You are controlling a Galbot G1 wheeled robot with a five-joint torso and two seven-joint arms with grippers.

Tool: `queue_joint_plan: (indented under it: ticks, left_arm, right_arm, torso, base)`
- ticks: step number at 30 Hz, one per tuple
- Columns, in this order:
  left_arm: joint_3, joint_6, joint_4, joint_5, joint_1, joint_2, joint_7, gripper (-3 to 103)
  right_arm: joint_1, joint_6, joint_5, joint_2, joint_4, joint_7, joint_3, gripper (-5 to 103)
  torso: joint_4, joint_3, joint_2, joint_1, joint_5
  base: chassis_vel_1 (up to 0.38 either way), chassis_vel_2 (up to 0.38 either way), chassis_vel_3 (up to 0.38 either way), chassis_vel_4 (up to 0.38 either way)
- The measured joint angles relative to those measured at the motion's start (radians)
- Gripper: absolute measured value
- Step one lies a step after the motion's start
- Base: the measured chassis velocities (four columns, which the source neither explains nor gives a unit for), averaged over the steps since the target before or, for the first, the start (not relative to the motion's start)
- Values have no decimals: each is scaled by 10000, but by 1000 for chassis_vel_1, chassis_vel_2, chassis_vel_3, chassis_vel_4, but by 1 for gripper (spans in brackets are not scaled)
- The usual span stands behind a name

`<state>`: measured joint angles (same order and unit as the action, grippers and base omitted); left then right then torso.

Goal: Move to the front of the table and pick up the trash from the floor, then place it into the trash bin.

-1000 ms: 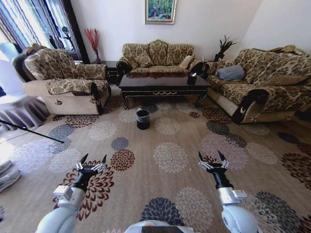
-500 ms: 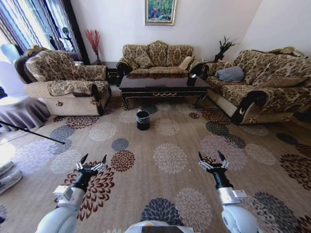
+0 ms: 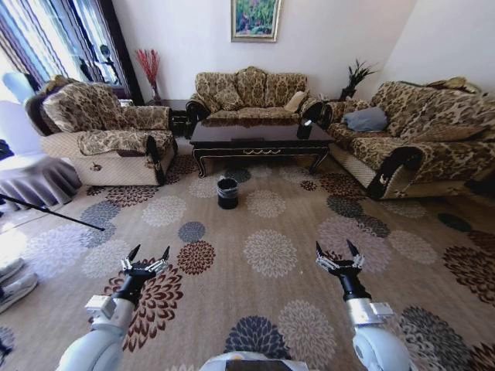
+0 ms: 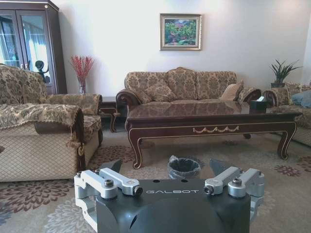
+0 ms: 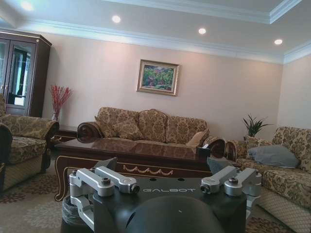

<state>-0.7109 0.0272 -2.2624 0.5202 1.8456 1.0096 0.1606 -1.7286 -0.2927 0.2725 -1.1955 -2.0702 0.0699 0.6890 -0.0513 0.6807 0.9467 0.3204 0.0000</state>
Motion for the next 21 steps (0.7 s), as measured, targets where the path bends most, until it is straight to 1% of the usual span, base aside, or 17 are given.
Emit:
queue_joint_plan:
  ticks: [3,5,7,11,13,15,21]
  left_arm:
    - [0,0,0,0,0,0,0,100]
    - [0,0,0,-1,0,0,0,100]
    - [0,0,0,0,0,0,0,100]
    - [0,0,0,0,-1,0,0,100]
    - [0,0,0,0,0,0,0,100]
    - [0,0,0,0,-1,0,0,100]
    - [0,0,0,0,0,0,0,100]
  right_arm:
    - [0,0,0,-1,0,0,0,100]
    - [0,0,0,0,0,0,0,100]
    - [1,0,0,-1,0,0,0,100]
    - [0,0,0,0,-1,0,0,100]
    - [0,0,0,0,0,0,0,100]
    - [0,0,0,0,0,0,0,100]
    - [0,0,0,0,0,0,0,100]
  torso:
    - [0,50,90,40,0]
    - [0,131,236,103,0]
    - [0,146,263,116,0]
    - [0,294,524,230,0]
    - [0,306,548,240,0]
    - [0,386,693,305,0]
    - [0,515,928,411,0]
  base:
    - [0,0,0,0]
    - [0,0,0,0]
    - [0,0,0,0]
    - [0,0,0,0]
    - [0,0,0,0]
    - [0,0,0,0]
    - [0,0,0,0]
